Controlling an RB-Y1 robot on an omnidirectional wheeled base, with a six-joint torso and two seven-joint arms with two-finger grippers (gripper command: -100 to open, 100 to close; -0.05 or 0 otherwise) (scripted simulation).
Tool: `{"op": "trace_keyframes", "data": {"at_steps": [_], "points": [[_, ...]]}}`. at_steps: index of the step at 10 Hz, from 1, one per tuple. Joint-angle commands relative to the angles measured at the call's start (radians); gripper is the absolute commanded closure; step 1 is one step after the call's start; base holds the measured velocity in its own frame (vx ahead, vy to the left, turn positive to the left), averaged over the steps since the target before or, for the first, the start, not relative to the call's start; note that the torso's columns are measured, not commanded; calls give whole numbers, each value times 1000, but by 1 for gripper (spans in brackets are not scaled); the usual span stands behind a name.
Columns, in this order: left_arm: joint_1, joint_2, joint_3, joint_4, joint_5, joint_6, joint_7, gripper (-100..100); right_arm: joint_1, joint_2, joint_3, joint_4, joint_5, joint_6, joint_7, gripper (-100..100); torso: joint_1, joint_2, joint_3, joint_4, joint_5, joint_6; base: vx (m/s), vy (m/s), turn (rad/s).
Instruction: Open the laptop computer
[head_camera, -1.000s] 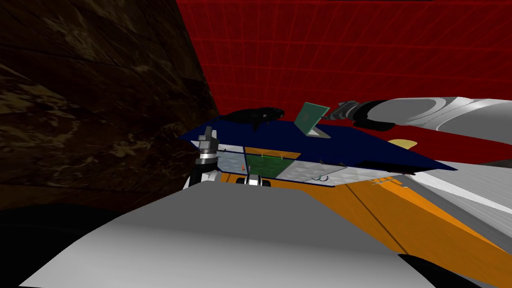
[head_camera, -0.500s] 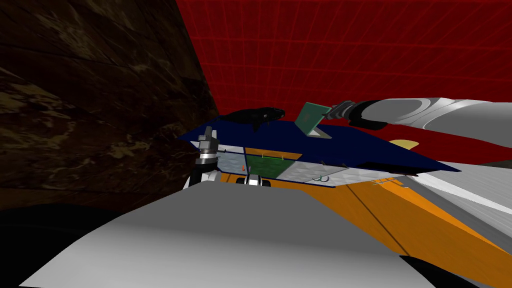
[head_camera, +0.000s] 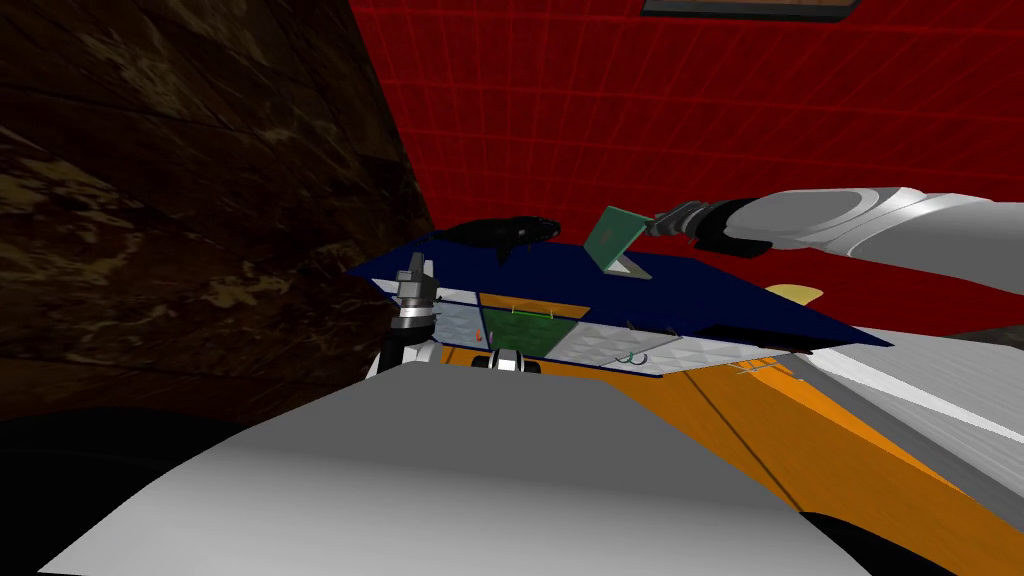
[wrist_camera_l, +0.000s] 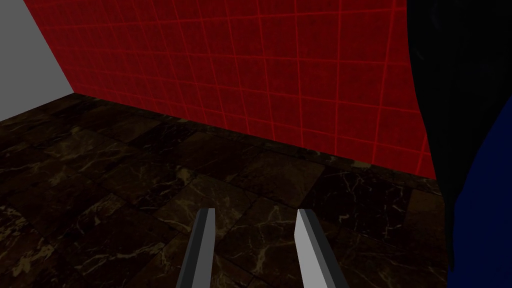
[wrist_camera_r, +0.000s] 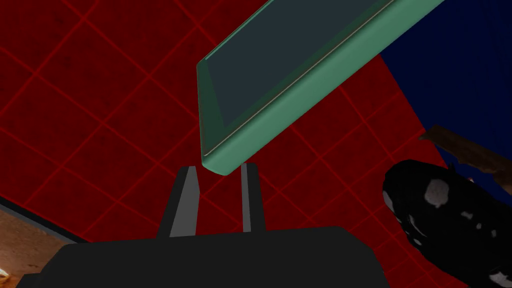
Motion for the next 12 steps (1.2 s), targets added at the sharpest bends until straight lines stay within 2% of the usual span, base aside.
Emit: {"op": "trace_keyframes", "data": {"at_steps": [1, 2, 4, 5, 6, 7, 8, 9, 11, 12], "points": [[0, 0, 0, 0, 0, 0, 0, 0, 6, 7, 2, -15, -48, -10, -56, 100, -1, 0, 0, -1, -1, 0, 2, -118, 1], [0, 0, 0, 0, 0, 0, 0, 0, 6, 7, 2, -15, -48, -10, -56, 100, -1, -1, 0, -1, -1, -1, -1, -83, 1], [0, 0, 0, 0, 0, 0, 0, 0, 9, 11, -7, -26, -87, -16, -91, 100, 2, 0, 0, 0, 1, -2, -8, -84, -5], [0, 0, 0, 0, 0, 0, 0, 0, 6, 11, -11, -24, -76, -12, -74, 100, 2, 1, 1, 1, 2, -3, -5, -46, 2], [0, 0, 0, 0, 0, 0, 0, 0, 54, 30, -13, 26, -119, -2, -122, 100, 7, 2, 1, 1, 4, -4, -105, -162, 384], [-1, 0, 0, 0, 0, 0, 0, 0, 73, 30, -20, 37, -119, -2, -112, 100, 0, 4, 2, 2, 2, -6, -132, -178, 384], [0, 0, 0, 0, 0, 0, 0, 0, 73, 30, -16, 37, -119, -2, -121, 100, 2, 3, 2, 1, 2, -6, -92, -92, 306], [0, 0, 0, 0, 0, 0, 0, 0, 127, 48, -15, 95, -160, 7, -149, 100, 11, 1, 1, 0, 4, -7, -153, -149, 401], [0, 0, 0, 0, 0, 0, 0, 0, 142, 48, -15, 99, -160, 7, -164, 100, 7, 0, 0, -1, 2, -7, -142, -112, 315], [0, 0, 0, 0, 0, 0, 0, 0, 178, 66, -17, 160, -202, 17, -207, 100, 11, -3, -2, -1, 4, -7, -162, -95, 399]]}}
